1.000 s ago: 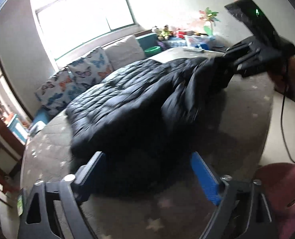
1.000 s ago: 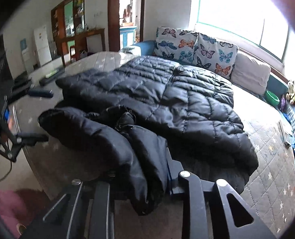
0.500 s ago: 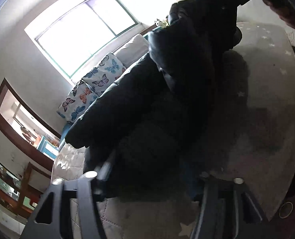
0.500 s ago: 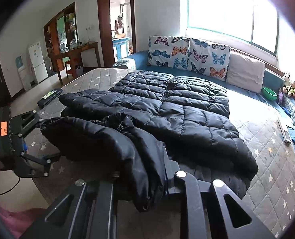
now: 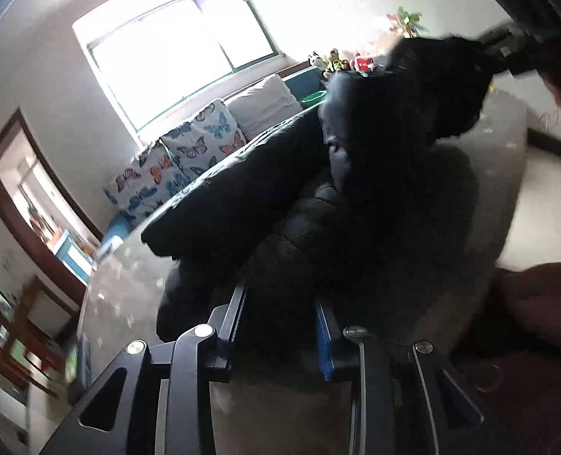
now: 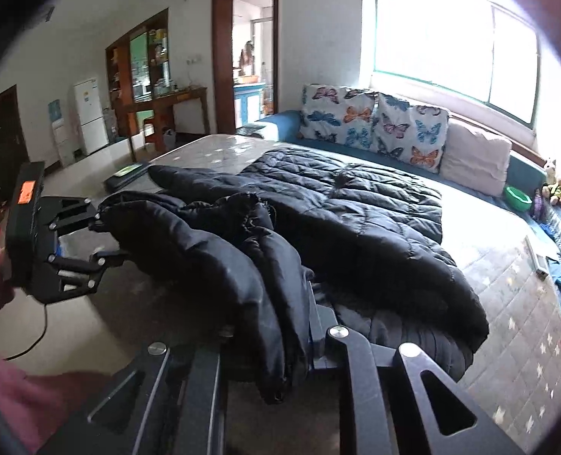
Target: Fold large clothes
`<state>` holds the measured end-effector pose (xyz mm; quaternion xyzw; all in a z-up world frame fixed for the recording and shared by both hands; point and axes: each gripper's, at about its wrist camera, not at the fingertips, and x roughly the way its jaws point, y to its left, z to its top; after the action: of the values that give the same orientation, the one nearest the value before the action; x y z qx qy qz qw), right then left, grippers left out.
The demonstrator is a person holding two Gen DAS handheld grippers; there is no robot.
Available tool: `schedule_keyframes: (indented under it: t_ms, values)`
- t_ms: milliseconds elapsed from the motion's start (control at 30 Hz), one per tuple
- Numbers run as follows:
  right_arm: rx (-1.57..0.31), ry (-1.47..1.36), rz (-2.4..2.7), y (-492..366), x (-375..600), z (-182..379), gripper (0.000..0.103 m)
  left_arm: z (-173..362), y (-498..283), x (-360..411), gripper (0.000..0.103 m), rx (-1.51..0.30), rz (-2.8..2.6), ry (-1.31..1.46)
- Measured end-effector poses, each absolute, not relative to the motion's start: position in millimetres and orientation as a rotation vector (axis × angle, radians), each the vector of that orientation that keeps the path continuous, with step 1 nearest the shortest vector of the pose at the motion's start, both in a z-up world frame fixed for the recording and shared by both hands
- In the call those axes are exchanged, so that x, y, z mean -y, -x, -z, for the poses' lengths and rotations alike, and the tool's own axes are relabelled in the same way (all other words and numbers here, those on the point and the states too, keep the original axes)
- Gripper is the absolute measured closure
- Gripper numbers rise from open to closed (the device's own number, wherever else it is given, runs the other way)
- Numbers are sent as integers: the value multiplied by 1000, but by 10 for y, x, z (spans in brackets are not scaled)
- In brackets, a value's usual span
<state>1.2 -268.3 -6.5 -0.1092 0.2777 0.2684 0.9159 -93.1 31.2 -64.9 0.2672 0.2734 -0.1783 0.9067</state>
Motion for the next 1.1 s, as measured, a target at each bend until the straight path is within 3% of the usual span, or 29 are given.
schedule_keyframes:
  t_ms: [167, 433, 800, 900, 1000, 1100]
  values:
    - [-584, 261, -592, 389, 2597, 32, 86, 556, 1448, -538, 70, -579, 377, -477]
    - [-574, 206, -571, -122, 2575, -281, 86, 167, 1051, -520, 70, -532, 333, -419]
    - [-591, 150, -526, -1612, 2472, -798, 86, -544, -858, -503, 72, -529, 230, -291]
    - [-618, 139, -480, -2192, 2426, -753, 86, -557, -1489, -468, 77, -567, 189, -313]
    - [-678, 132, -437, -2834, 2338, -579, 86, -513, -2198, -420, 93, -648, 150, -312]
    - [-724, 126, -408, -3237, 2300, -356, 86, -373, -2844, -441, 94, -744, 142, -254]
